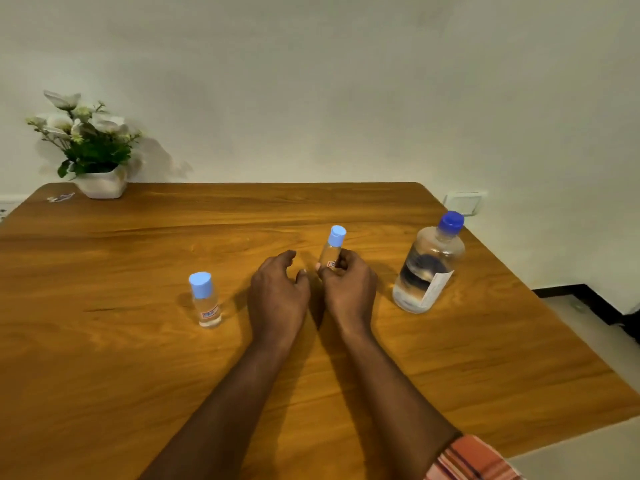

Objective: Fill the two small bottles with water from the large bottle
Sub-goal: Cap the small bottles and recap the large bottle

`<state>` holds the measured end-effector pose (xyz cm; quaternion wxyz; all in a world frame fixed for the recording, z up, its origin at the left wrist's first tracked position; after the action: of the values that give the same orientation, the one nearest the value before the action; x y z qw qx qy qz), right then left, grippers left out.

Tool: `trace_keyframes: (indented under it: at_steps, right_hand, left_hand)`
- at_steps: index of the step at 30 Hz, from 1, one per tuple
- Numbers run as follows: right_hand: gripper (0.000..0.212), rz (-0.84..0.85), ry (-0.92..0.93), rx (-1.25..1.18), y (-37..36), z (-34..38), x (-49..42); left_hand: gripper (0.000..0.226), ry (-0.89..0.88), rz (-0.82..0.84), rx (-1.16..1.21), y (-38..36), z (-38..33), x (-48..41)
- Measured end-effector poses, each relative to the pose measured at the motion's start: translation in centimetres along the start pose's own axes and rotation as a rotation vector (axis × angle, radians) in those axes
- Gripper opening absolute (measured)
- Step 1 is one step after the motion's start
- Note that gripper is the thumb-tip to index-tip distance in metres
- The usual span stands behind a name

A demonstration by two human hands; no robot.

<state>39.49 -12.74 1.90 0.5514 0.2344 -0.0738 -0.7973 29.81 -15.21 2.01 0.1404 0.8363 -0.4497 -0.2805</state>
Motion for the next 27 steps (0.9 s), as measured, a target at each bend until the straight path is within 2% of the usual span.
trace_keyframes:
  at_steps: [4,10,17,20,27]
  right_hand:
    - [0.005,-0.097,-0.038,-0.004,-0.7,-0.7,-3.1]
    - [0.004,-0.195,-0.141,0.006,-2.8,-1.8,-8.3]
    - [0.010,-0.374,-0.201,0.054,-5.9,-4.0,-16.3]
    - [0.006,-0.447,-0.246,0.004,-6.5,-4.5,-19.9]
    - [0.007,-0.507,-0.251,0.013,-7.7,-6.0,-25.5]
  left_hand:
    - [0.044,-0.024,0.060,-0.065,-3.0,-0.7,-3.4]
    - [0.045,-0.067,0.167,-0.136,-7.3,-0.6,-8.2]
    - [0.043,-0.090,0.215,-0.143,-12.2,-0.5,-13.6]
    - [0.042,-0.084,0.211,-0.130,-14.2,-0.7,-16.2]
    - [0.041,-0.140,0.220,-0.137,-18.5,-1.4,-20.7]
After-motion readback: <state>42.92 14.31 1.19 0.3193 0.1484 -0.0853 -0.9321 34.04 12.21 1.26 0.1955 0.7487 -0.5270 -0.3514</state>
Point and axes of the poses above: each hand's wrist, its own x-axis away from the middle knuckle, its own y-axis out of the back of the hand, z = x × y, the point moved 1 cm from there along -x, towards the middle knuckle
